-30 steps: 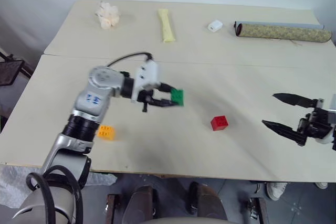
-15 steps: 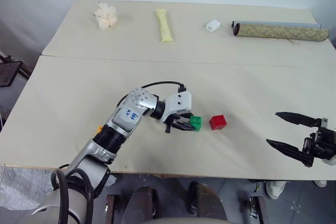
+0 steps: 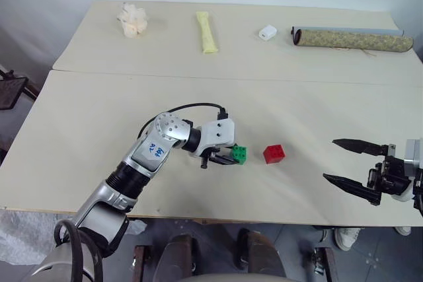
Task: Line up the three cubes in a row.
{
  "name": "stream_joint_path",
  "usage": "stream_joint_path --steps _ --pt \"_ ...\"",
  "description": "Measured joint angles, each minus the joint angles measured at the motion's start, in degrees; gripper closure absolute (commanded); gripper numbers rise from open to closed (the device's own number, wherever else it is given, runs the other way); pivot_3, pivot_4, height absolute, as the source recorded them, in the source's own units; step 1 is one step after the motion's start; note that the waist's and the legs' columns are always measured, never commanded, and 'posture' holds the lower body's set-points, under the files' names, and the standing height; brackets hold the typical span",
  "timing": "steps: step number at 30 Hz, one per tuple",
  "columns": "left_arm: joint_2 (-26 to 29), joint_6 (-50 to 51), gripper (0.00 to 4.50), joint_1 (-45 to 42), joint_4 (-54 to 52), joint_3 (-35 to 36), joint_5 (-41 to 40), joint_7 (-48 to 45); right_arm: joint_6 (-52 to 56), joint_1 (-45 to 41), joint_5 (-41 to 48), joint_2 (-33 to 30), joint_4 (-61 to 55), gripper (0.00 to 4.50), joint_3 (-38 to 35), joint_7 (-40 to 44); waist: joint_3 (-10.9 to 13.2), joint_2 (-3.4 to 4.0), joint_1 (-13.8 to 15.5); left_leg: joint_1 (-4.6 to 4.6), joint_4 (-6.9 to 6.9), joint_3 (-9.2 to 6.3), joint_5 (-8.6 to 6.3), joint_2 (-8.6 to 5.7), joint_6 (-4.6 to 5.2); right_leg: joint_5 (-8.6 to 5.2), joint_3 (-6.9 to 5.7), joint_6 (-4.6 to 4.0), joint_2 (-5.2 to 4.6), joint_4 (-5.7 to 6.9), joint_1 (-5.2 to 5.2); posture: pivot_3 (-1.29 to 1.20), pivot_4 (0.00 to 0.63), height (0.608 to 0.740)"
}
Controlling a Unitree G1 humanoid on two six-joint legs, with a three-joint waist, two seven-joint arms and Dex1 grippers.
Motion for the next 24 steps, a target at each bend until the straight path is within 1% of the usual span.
stream_joint_path --steps 2,3,6,7,9,10,14,17,22,24 --pt "0.02 -0.72 2.28 -0.78 1.24 0.02 0.04 -0.13 -0.13 -0.23 -0.44 0.0 1.03 0.0 0.73 0.94 0.0 0.0 -0.01 0.0 0.04 0.0 0.0 0.0 0.0 0.0 0.0 0.0 0.0 0.01 0.02 0.0 0.15 0.74" --pt "0.08 -1.24 2.07 -1.17 2.47 0.03 0.58 0.0 -0.18 -0.38 -0.76 0.0 1.54 0.0 1.03 1.33 0.0 0.0 -0.01 0.0 0.04 0.0 0.0 -0.01 0.0 0.0 0.01 0.0 0.0 0.03 0.01 0.0 0.15 0.74" --pt "0.69 -2.13 1.16 -1.24 4.78 0.25 1.28 0.05 -0.52 -0.74 -1.19 0.0 2.45 0.0 1.1 1.97 0.0 0.01 -0.06 0.0 0.04 0.01 0.0 0.0 0.0 0.0 0.01 0.0 0.0 0.04 0.0 0.0 0.15 0.74" --pt "0.66 -2.42 0.78 -1.22 5.0 0.26 1.31 0.02 -0.73 -1.2 -1.4 0.0 2.84 0.0 1.18 2.17 0.0 0.0 -0.05 -0.03 0.04 0.01 0.0 0.0 0.0 0.0 0.01 0.0 0.0 0.03 -0.01 0.0 0.15 0.74" --pt "0.46 -3.44 0.21 -1.14 4.98 0.62 1.11 -0.09 -1.01 -2.04 -1.59 0.0 3.24 0.0 1.39 2.44 0.0 0.0 -0.04 -0.02 0.05 0.01 0.0 0.0 0.0 0.0 0.0 0.0 0.0 0.03 0.0 0.0 0.15 0.74" --pt "0.38 -3.95 0.05 -1.11 4.96 1.05 0.78 -0.22 -1.04 -2.36 -1.61 0.0 3.28 0.0 1.7 2.53 0.0 0.0 0.06 -0.03 0.06 -0.02 0.0 0.0 0.0 0.0 -0.01 0.0 0.0 0.03 0.0 0.0 0.15 0.74" --pt "0.59 -5.29 0.05 -1.0 4.36 4.62 -3.49 -3.16 -0.89 -3.2 -1.61 0.0 3.35 0.0 3.74 2.77 0.0 0.0 0.03 -0.06 0.12 -0.02 0.0 0.0 0.01 0.0 -0.01 0.0 0.0 0.03 0.0 0.0 0.15 0.74" --pt "2.88 -7.33 0.05 -1.18 3.24 8.26 -7.68 -7.48 -0.27 -5.42 -1.54 0.0 3.47 0.0 5.13 3.23 0.0 0.0 -0.19 -0.03 0.13 -0.02 0.0 0.04 0.0 0.0 -0.01 -0.01 0.0 0.08 -0.01 0.0 0.15 0.74" --pt "7.84 -14.05 0.05 -1.58 4.7 18.82 -14.38 -11.76 0.68 -12.0 -2.61 0.33 4.77 0.0 8.98 2.94 0.0 0.02 -0.46 -0.03 0.23 -0.01 0.0 0.08 0.0 -0.01 0.01 -0.01 0.04 0.13 -0.04 0.0 0.15 0.74" --pt "10.79 -19.42 0.05 2.47 5.23 27.5 -17.39 -9.87 1.95 -16.94 -2.49 2.08 5.16 0.0 11.69 2.6 0.0 0.01 -0.91 -0.05 0.25 -0.05 0.0 0.11 0.0 -0.01 0.02 -0.01 0.05 0.13 -0.05 0.0 0.15 0.74"
